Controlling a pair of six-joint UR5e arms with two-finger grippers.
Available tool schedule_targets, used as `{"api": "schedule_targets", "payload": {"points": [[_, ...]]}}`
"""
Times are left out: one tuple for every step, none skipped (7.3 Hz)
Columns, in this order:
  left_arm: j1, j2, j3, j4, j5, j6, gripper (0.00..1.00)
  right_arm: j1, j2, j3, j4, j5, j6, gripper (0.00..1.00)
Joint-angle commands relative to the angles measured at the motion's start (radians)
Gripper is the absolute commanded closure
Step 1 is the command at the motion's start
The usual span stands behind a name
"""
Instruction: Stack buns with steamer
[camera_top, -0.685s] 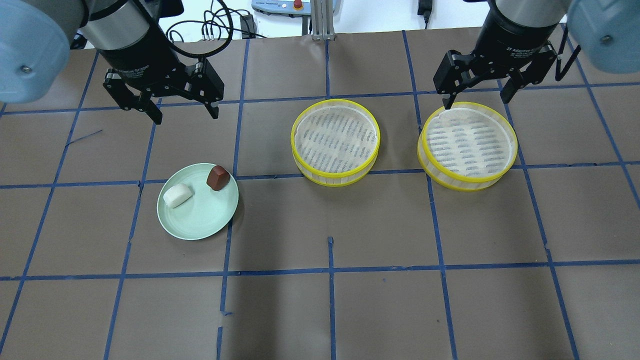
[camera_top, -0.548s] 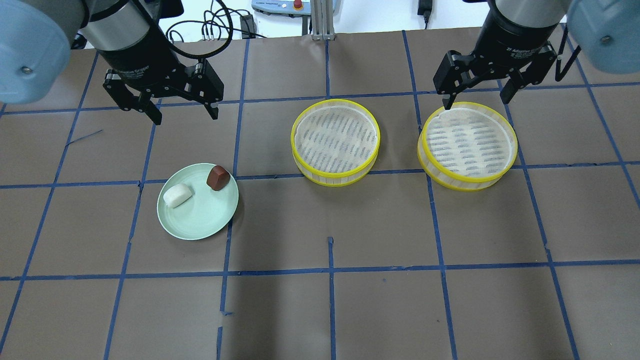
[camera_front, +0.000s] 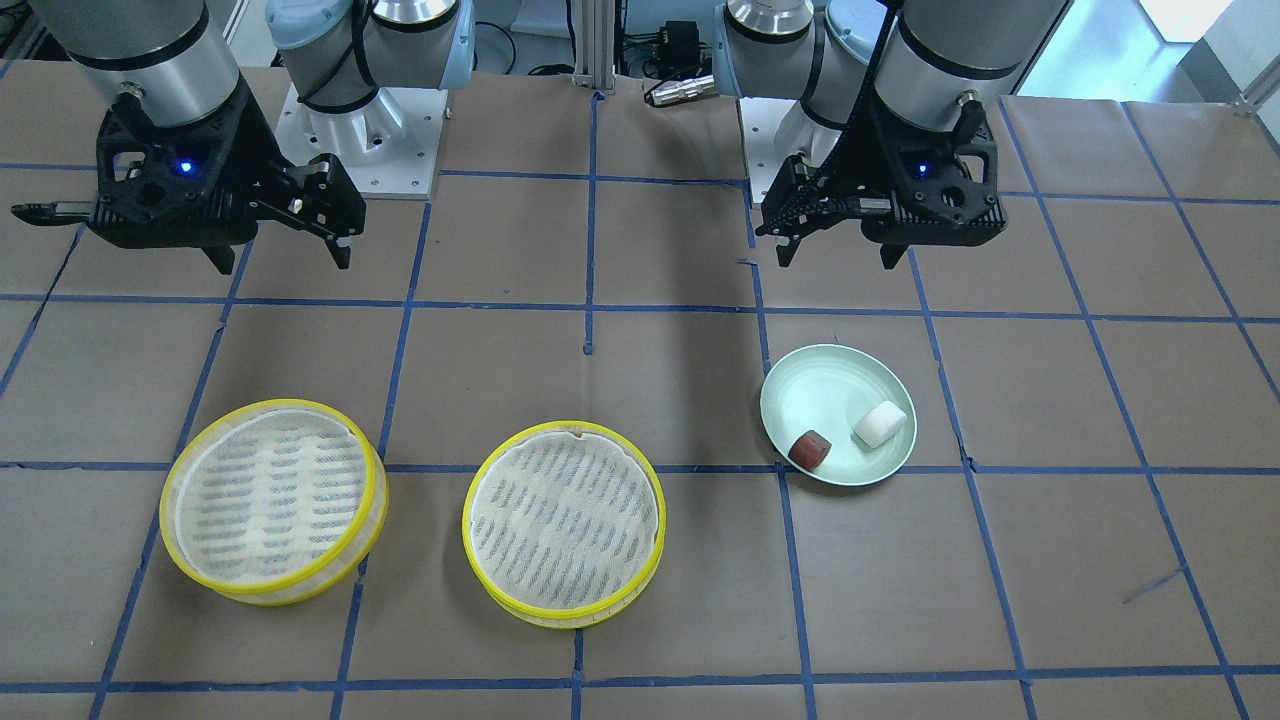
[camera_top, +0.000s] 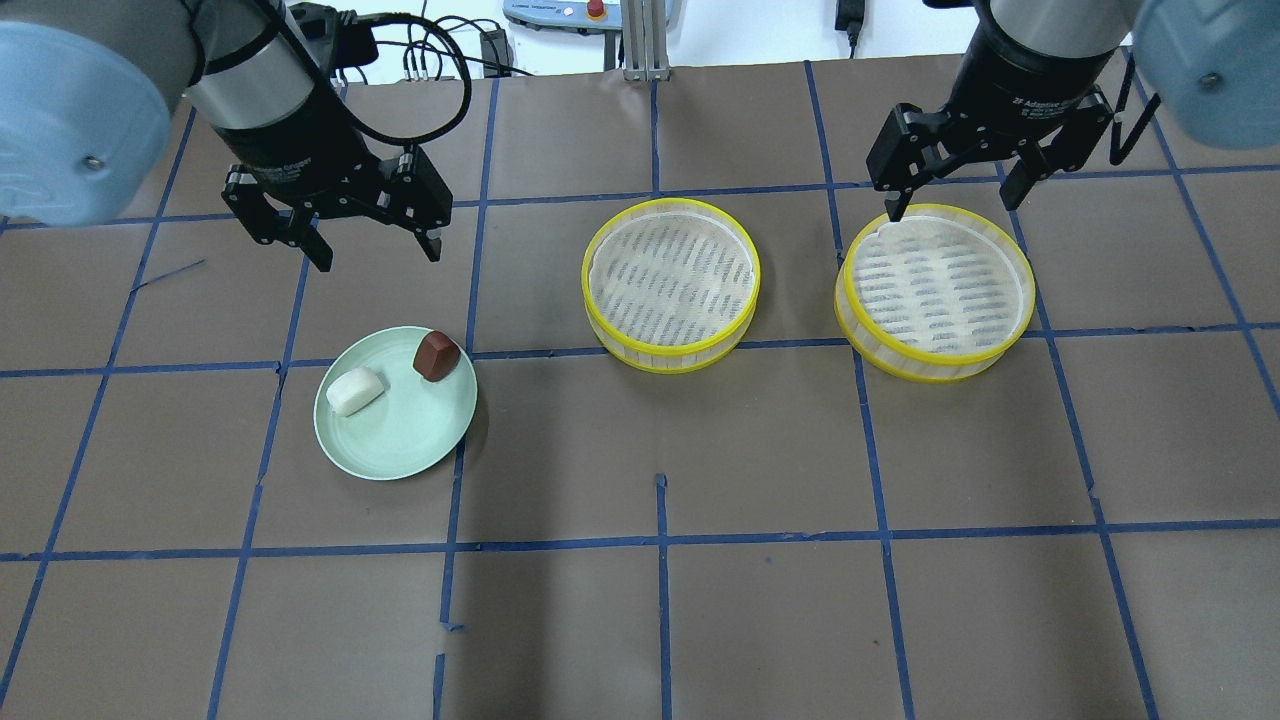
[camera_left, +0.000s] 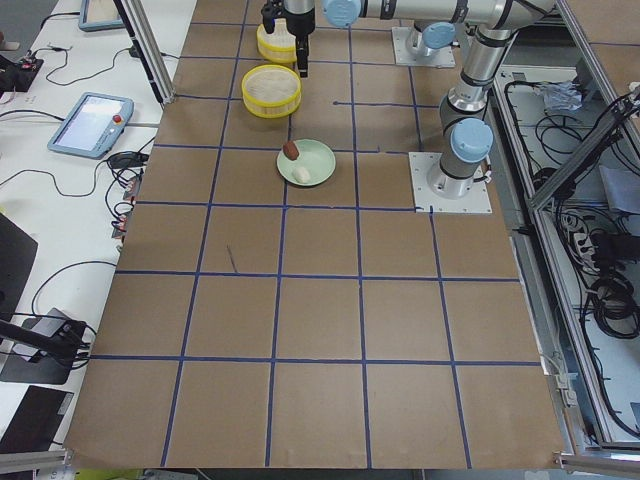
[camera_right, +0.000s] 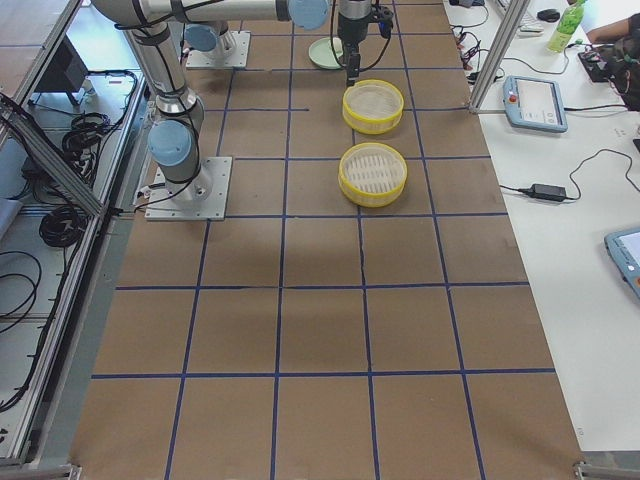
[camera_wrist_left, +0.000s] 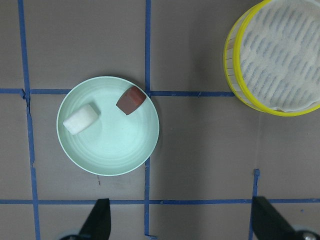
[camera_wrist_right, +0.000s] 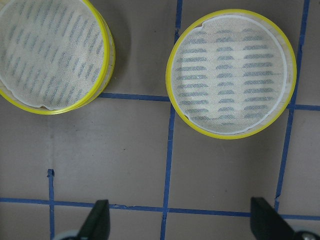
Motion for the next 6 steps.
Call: {"api": "schedule_targets", "payload": {"points": [[0.08,-0.073,-0.084,0.107,0.003,0.103,0.0,0.0,0.0,0.002,0.0,0.0,-0.003,0.01],[0.122,-0.114,-0.109,0.113,0.004,0.137,0.0,-0.002,0.0,0.002,-0.002,0.0,-0.004,0.01],[0.142,-0.15,-0.134,0.115,0.007,0.195,0.0,-0.002,0.0,0.002,0.0,0.0,-0.004,0.01],[0.162,-0.191,-0.155,0.148,0.023,0.245,0.0,-0.002,0.0,0.002,-0.002,0.0,-0.004,0.01],[0.163,-0.269,-0.174,0.299,0.134,0.254,0.0,-0.002,0.0,0.002,0.0,0.0,-0.004,0.01],[0.165,-0.299,-0.2,0.326,0.154,0.329,0.0,-0.002,0.0,0.002,0.0,0.0,-0.004,0.01]]}}
